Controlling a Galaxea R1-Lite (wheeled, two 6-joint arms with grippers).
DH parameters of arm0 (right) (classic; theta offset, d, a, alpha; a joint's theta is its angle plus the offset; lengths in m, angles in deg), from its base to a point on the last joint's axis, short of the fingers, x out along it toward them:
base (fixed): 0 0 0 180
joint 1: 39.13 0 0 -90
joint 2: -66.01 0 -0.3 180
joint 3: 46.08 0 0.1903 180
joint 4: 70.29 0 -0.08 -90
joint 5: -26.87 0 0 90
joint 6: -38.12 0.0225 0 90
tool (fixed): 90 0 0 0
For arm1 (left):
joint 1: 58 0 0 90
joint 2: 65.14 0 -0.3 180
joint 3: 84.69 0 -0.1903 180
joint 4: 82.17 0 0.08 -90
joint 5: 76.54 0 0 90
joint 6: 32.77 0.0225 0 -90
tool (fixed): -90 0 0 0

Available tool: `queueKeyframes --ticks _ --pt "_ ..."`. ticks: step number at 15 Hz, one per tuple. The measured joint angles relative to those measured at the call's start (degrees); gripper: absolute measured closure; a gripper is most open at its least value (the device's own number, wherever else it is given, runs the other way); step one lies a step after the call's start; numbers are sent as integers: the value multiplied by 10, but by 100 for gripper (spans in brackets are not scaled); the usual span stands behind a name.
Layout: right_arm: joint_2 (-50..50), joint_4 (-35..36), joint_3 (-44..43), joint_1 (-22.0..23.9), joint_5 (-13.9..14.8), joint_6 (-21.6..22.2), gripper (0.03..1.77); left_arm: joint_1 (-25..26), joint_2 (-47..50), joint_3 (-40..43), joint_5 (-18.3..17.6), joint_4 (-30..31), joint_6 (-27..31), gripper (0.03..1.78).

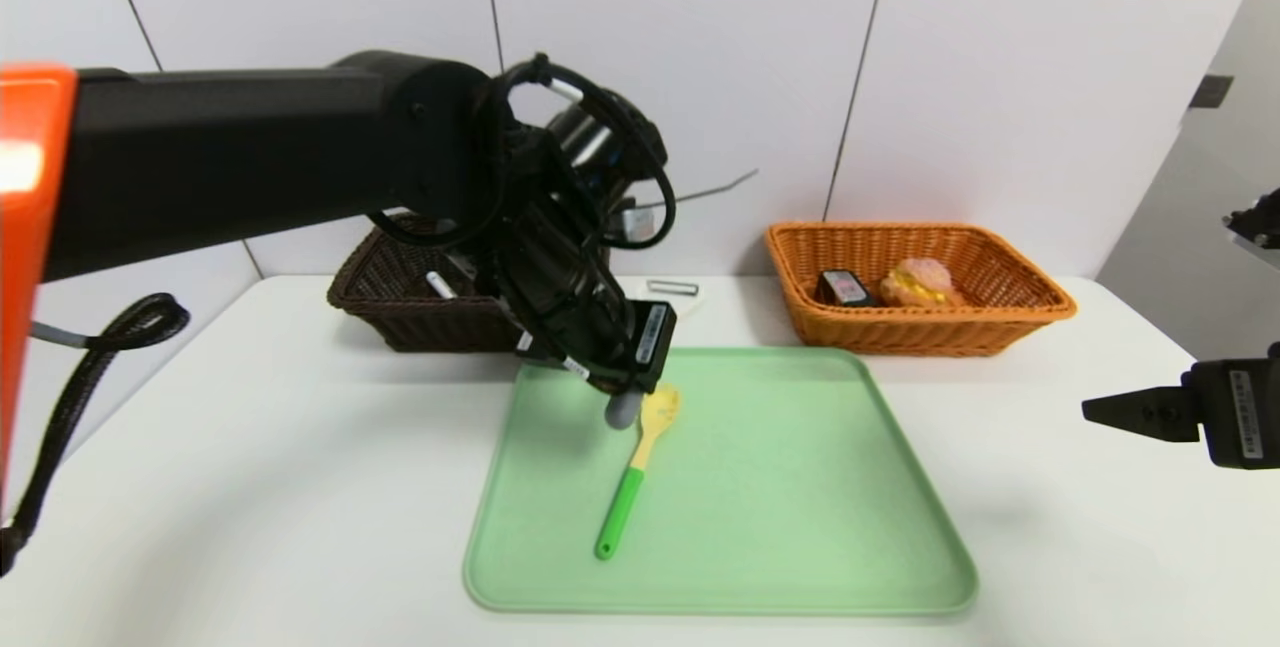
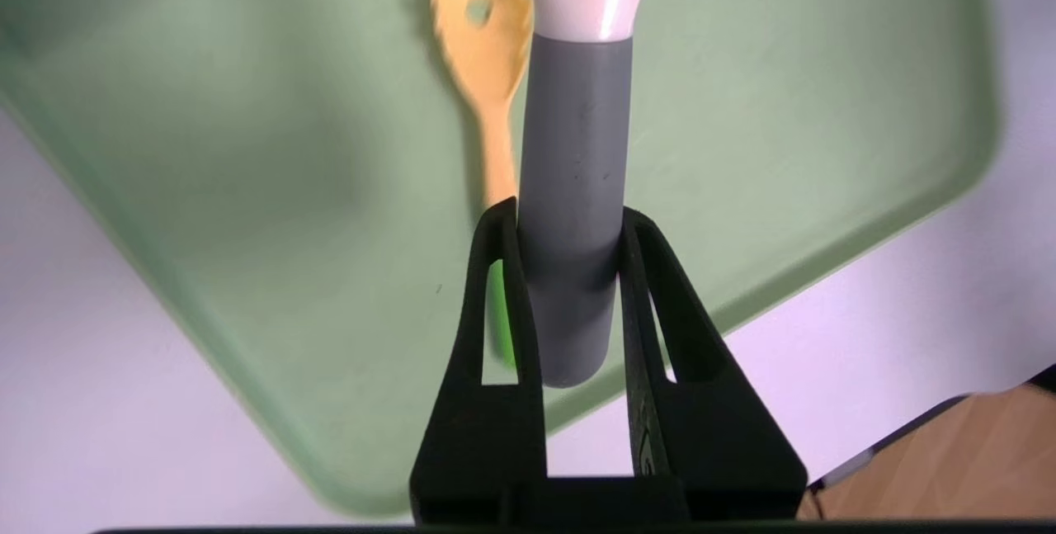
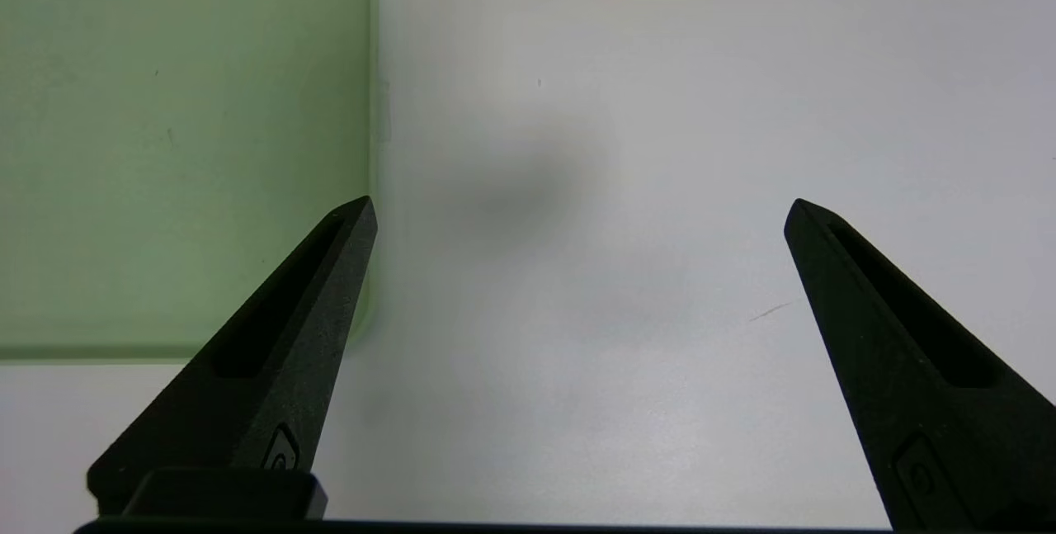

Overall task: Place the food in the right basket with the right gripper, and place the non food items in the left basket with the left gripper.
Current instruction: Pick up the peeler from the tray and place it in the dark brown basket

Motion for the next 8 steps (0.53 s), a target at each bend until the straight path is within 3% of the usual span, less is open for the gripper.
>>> queueKeyframes --ticks 3,6,8 --pt "0 0 0 0 0 1 9 14 45 0 17 134 -65 151" --pt "0 0 -1 0 0 1 9 63 63 0 61 177 -88 151" --pt "-1 0 -1 0 -1 2 9 106 61 0 69 184 -102 151"
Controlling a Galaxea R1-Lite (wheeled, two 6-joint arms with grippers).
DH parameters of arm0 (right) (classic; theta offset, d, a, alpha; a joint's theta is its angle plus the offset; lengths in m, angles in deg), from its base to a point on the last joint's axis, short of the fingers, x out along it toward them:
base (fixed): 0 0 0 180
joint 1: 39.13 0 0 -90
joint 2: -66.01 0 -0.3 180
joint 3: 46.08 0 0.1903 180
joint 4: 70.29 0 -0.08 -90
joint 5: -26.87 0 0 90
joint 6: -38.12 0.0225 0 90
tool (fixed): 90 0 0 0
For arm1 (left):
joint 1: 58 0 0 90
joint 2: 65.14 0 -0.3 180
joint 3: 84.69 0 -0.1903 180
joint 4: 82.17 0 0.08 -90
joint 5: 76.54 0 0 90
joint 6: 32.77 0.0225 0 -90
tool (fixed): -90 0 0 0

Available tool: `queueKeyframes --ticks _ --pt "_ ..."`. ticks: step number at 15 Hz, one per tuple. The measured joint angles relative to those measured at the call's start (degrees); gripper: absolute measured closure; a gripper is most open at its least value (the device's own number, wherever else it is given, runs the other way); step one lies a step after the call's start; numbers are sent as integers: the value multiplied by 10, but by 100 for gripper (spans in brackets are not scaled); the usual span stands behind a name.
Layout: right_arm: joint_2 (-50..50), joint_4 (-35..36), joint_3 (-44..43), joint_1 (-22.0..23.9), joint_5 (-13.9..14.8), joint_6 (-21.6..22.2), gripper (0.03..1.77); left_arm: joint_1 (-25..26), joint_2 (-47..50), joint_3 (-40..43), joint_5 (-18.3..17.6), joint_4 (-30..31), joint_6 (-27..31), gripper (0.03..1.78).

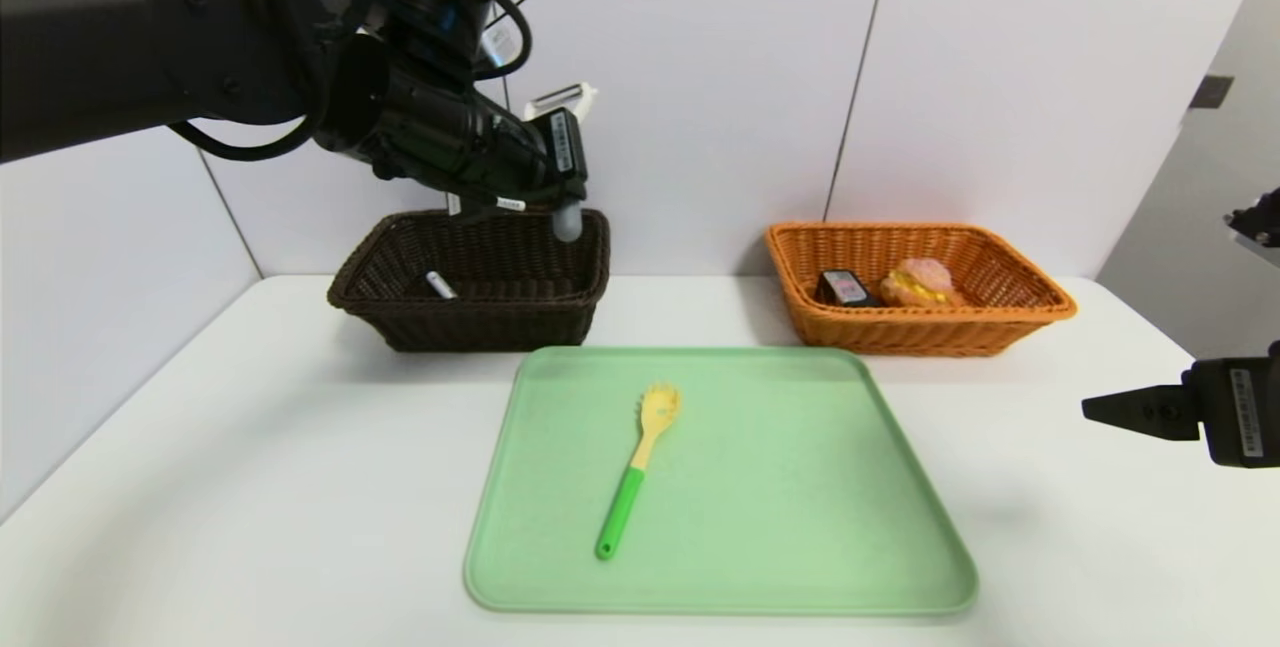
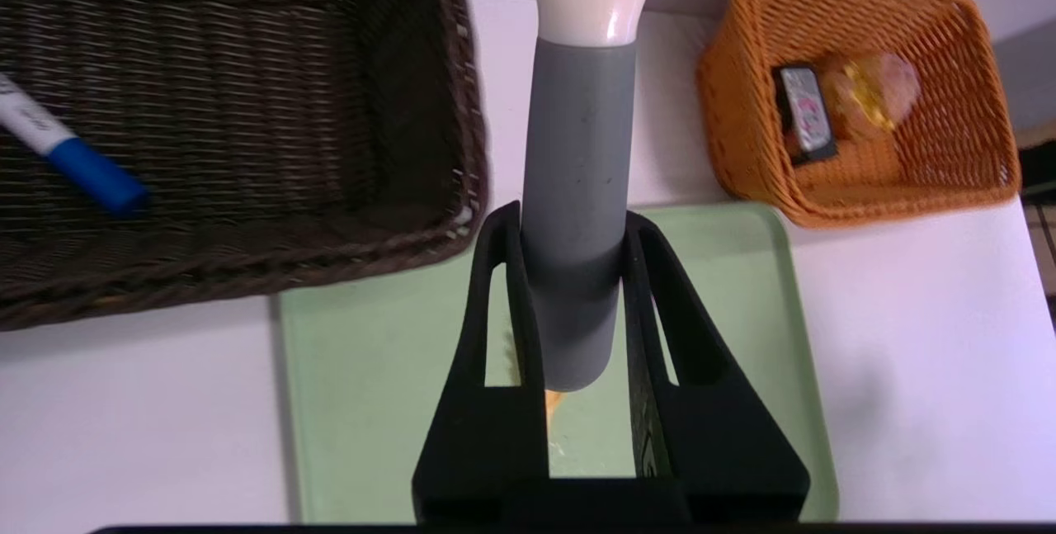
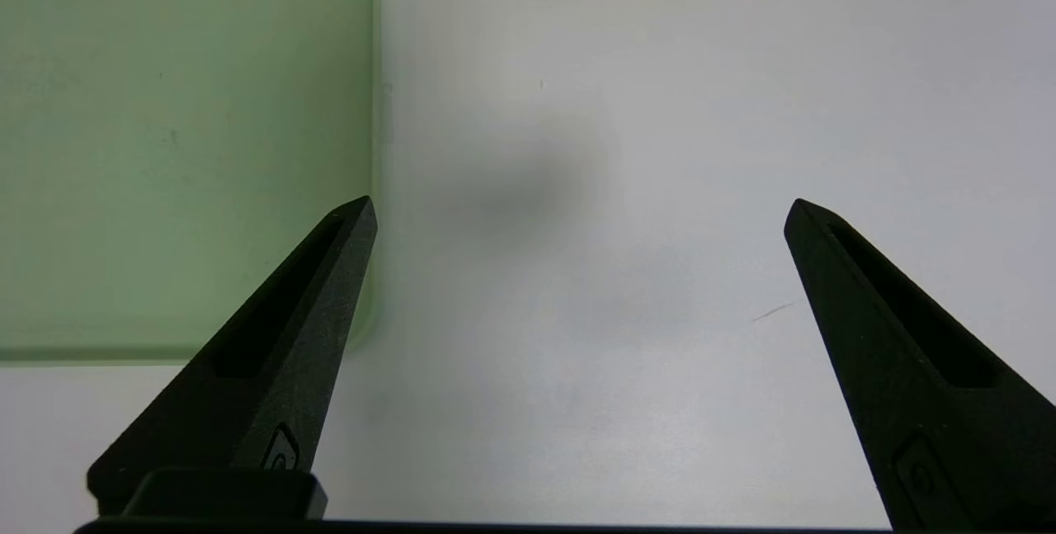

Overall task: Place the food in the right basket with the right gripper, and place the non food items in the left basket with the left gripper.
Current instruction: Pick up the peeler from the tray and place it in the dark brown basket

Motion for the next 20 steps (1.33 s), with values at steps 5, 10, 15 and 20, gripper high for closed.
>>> queueKeyframes --ticks 5,10,15,20 --pt "-10 1 -3 -3 0 -2 9 93 -37 0 0 28 -4 151" --pt "-22 31 -7 -5 1 -1 9 126 -90 0 -1 36 -2 151" --pt "-29 43 -5 -3 1 -1 9 140 -128 0 0 38 0 151" --pt "-31 44 -5 -2 2 -1 9 142 -140 0 0 34 -2 151"
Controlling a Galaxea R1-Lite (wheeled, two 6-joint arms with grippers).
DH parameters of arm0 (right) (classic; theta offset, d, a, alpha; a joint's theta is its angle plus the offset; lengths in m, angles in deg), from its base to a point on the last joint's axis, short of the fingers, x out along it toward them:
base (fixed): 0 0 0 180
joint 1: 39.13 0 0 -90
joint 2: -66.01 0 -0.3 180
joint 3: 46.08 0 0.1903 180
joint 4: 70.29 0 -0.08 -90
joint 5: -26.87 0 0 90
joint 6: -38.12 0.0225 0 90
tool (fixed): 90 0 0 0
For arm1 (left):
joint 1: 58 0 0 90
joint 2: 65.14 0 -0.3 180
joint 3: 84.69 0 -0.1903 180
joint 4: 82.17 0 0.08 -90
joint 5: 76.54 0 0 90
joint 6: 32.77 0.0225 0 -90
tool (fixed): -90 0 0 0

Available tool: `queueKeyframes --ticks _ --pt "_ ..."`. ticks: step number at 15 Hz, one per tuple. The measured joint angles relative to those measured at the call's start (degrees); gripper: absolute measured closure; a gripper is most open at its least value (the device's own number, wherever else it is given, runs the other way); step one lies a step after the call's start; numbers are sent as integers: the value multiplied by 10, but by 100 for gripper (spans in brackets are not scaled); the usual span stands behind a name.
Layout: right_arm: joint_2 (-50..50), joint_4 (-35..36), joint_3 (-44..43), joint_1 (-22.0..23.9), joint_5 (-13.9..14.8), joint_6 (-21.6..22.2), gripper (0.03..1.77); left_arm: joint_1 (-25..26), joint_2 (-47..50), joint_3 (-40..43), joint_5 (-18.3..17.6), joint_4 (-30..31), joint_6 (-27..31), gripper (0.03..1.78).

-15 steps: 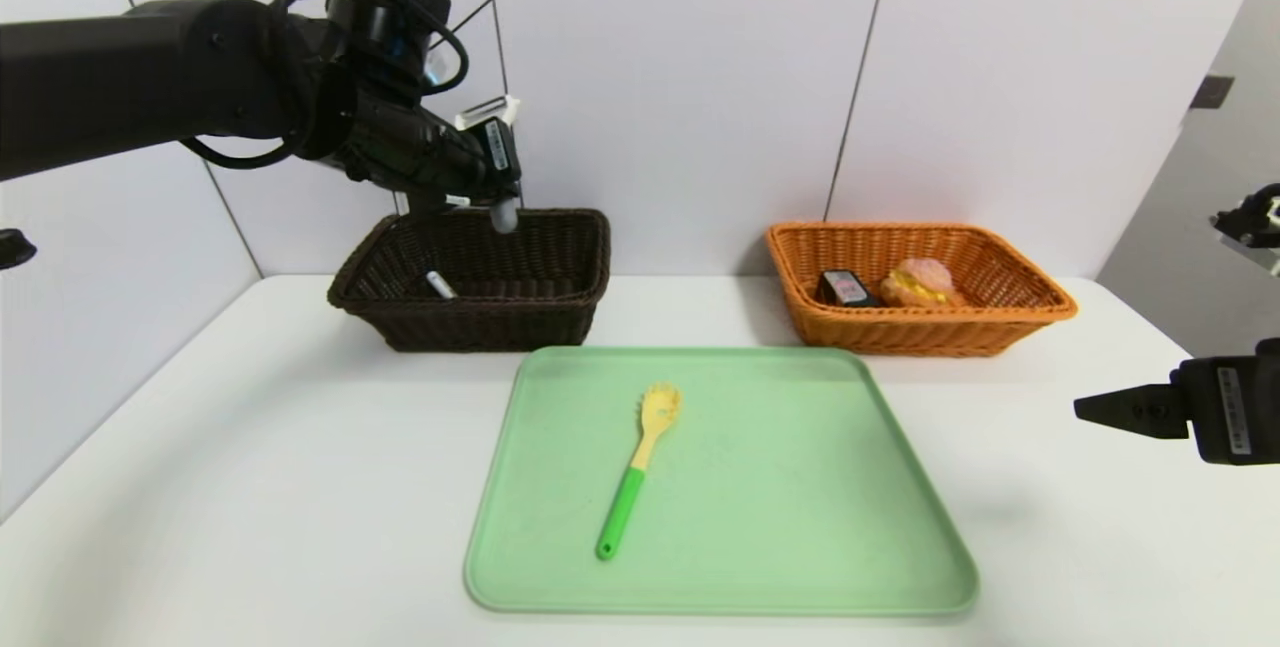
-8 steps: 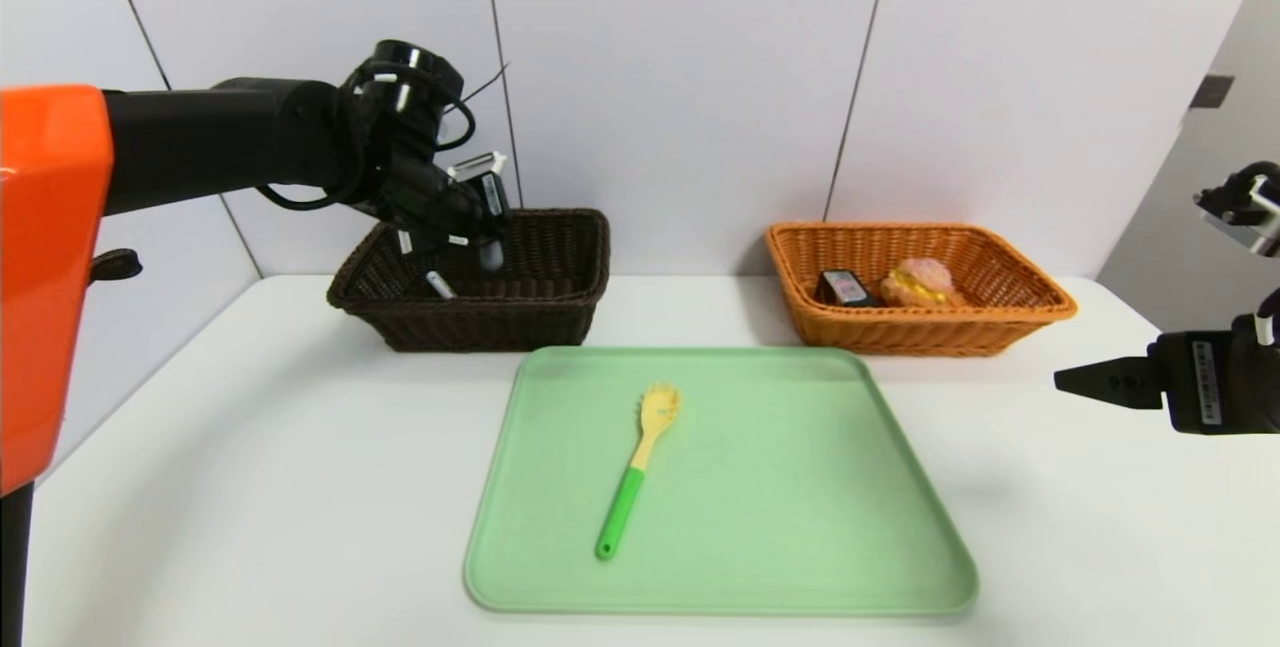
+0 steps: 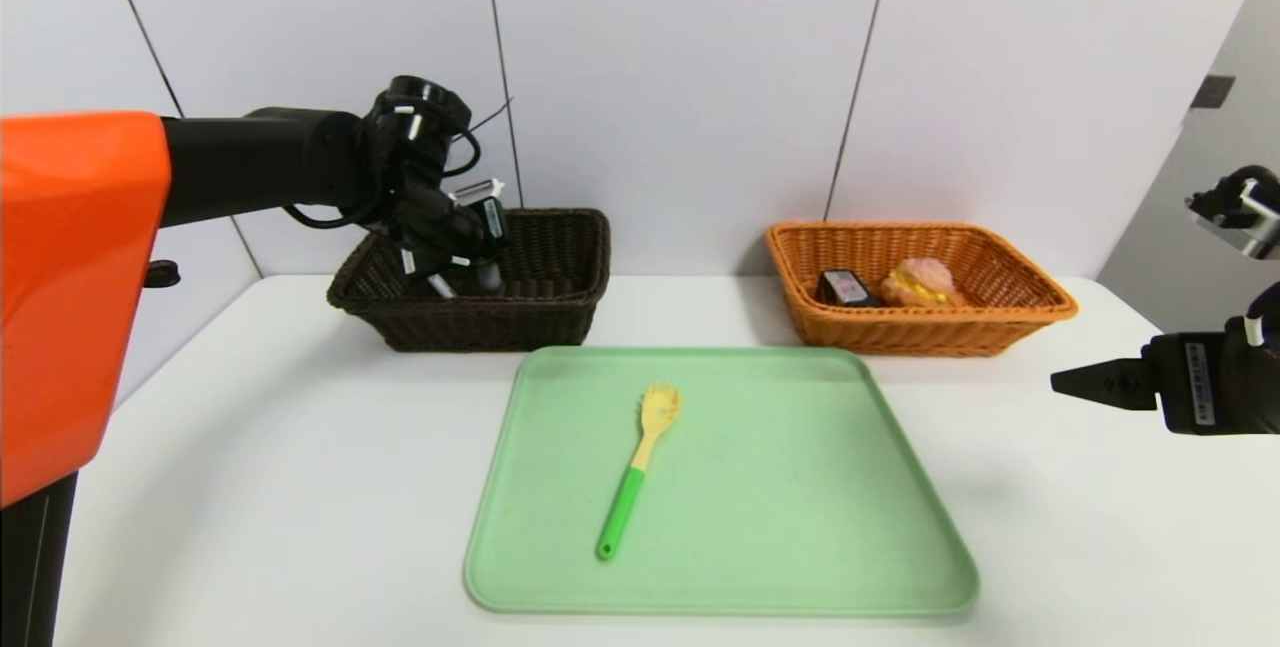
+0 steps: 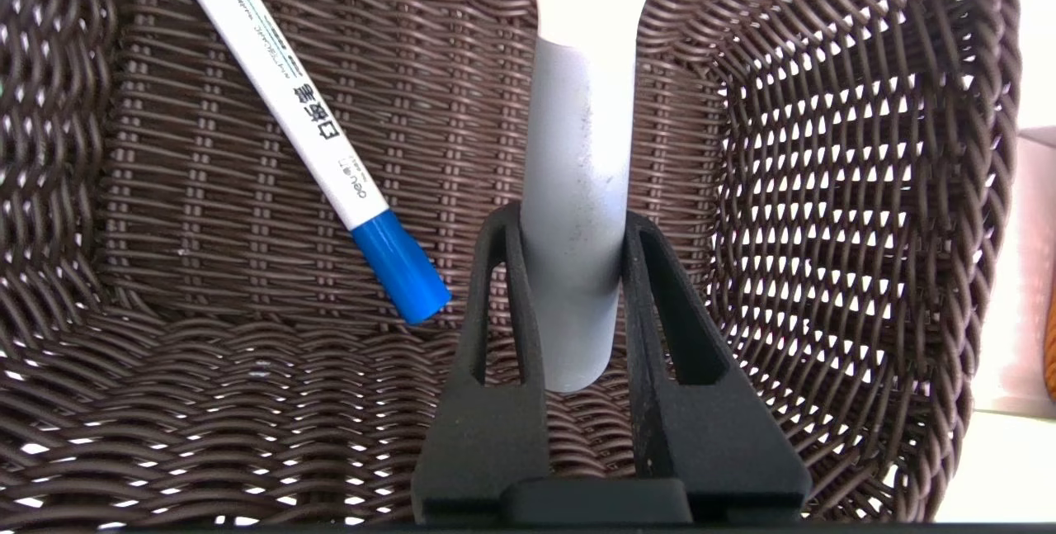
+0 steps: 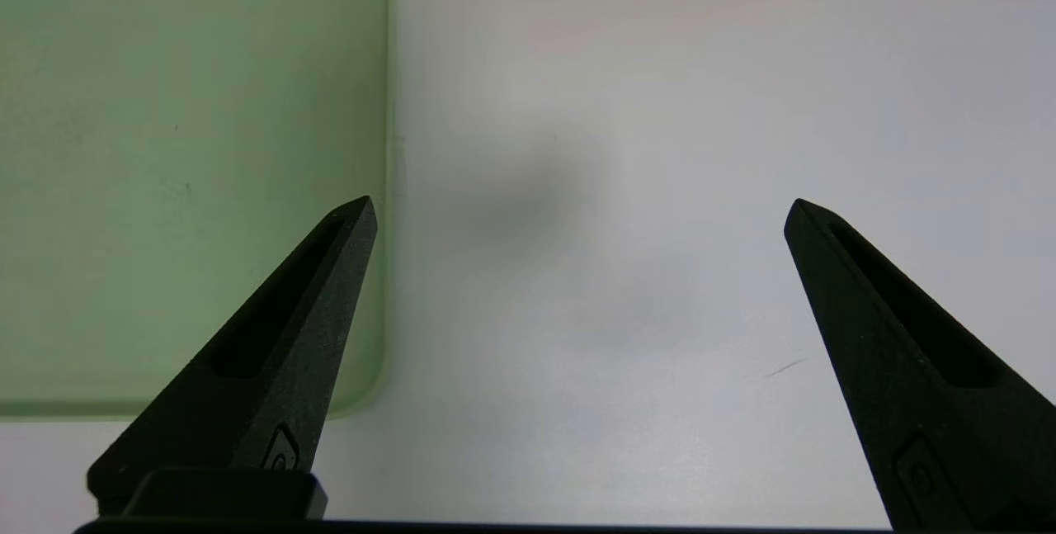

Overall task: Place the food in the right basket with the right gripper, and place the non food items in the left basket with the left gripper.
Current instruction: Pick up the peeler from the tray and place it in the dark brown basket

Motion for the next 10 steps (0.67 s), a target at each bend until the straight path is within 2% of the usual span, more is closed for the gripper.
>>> queueKeyframes --ticks 10 --pt "9 -2 0 2 1 0 9 3 -4 4 0 -2 -2 151"
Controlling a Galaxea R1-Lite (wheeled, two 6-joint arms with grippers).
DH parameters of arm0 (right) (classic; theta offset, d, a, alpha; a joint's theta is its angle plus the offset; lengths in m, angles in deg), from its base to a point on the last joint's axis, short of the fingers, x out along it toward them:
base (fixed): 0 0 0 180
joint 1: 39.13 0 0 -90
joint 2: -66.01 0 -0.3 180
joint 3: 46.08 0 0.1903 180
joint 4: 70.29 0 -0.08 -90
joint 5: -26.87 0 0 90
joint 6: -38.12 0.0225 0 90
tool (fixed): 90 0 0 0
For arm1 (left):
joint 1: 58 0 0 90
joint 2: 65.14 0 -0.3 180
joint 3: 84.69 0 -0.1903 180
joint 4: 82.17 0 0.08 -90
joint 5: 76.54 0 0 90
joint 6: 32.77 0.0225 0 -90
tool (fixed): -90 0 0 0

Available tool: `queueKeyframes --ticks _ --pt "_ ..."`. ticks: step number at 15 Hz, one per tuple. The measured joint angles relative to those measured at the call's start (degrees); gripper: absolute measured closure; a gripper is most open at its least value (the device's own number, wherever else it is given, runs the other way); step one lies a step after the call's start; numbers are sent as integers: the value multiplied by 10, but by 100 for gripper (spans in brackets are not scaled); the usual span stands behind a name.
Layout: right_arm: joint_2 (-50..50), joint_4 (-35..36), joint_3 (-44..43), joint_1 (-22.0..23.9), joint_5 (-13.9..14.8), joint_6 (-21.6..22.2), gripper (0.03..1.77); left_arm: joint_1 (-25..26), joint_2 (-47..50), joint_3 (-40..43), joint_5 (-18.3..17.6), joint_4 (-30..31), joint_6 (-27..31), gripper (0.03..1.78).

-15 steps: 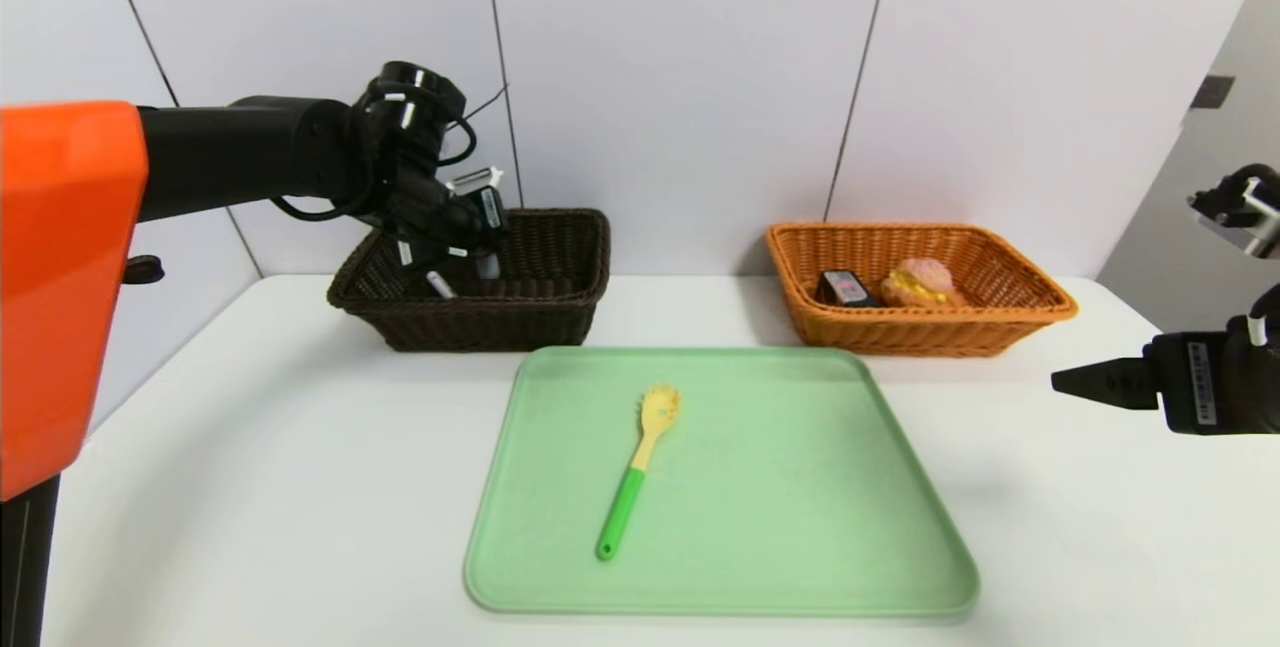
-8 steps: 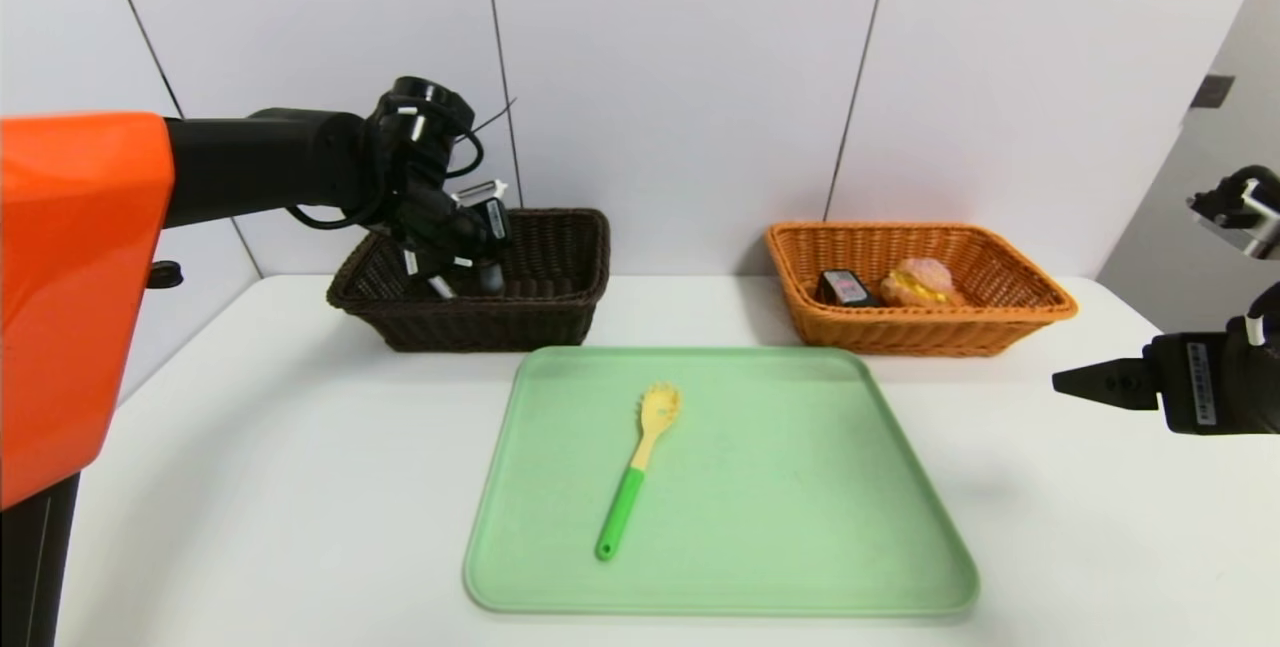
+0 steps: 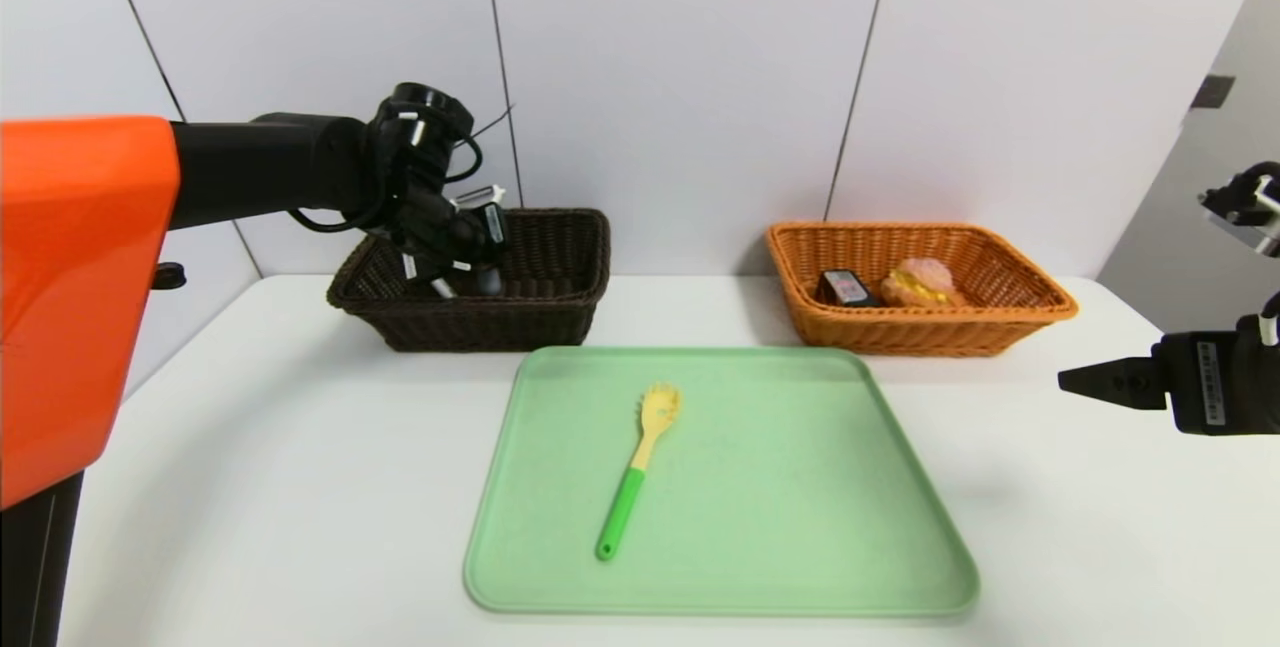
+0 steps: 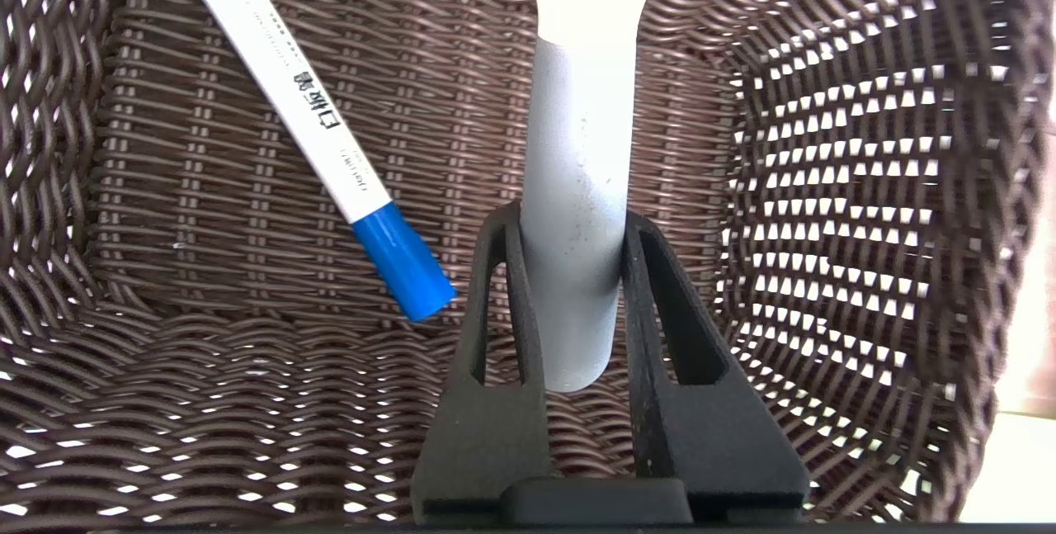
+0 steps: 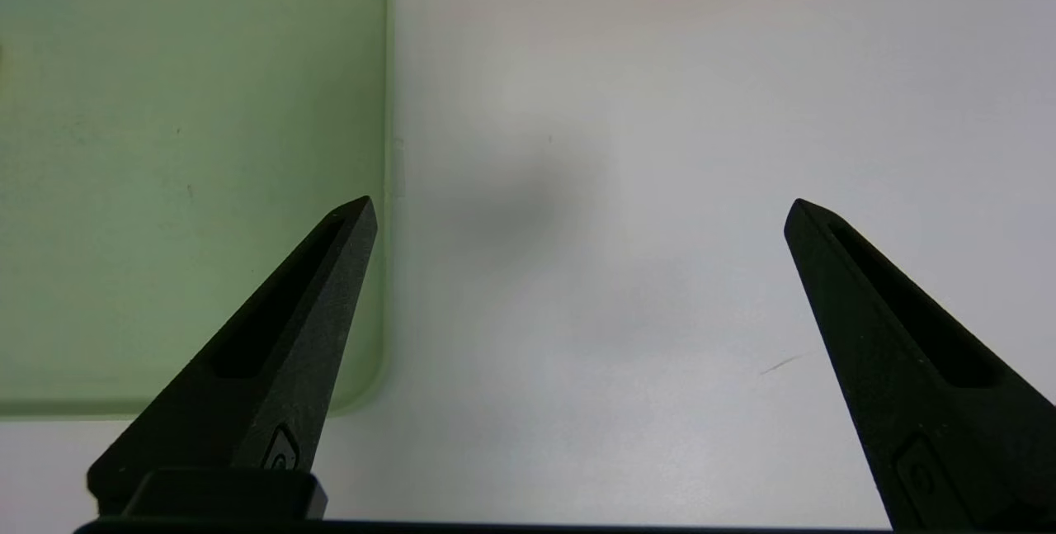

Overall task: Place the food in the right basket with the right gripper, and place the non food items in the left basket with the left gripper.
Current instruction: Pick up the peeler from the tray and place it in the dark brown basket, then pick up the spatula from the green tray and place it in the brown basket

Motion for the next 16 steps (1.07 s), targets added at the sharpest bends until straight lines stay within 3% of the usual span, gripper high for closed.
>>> queueKeyframes --ticks 2,5,11,13,16 --pt "3 0 0 0 0 0 9 2 -1 2 1 0 0 146" --pt "5 0 0 0 0 0 9 5 -4 2 2 0 0 103" --pt "13 -2 3 0 1 0 9 4 17 0 4 0 3 53" --pt "15 -2 6 0 1 0 9 -21 58 -1 4 -1 5 43" --pt "17 -2 7 0 1 0 9 -104 126 -1 2 -13 9 33"
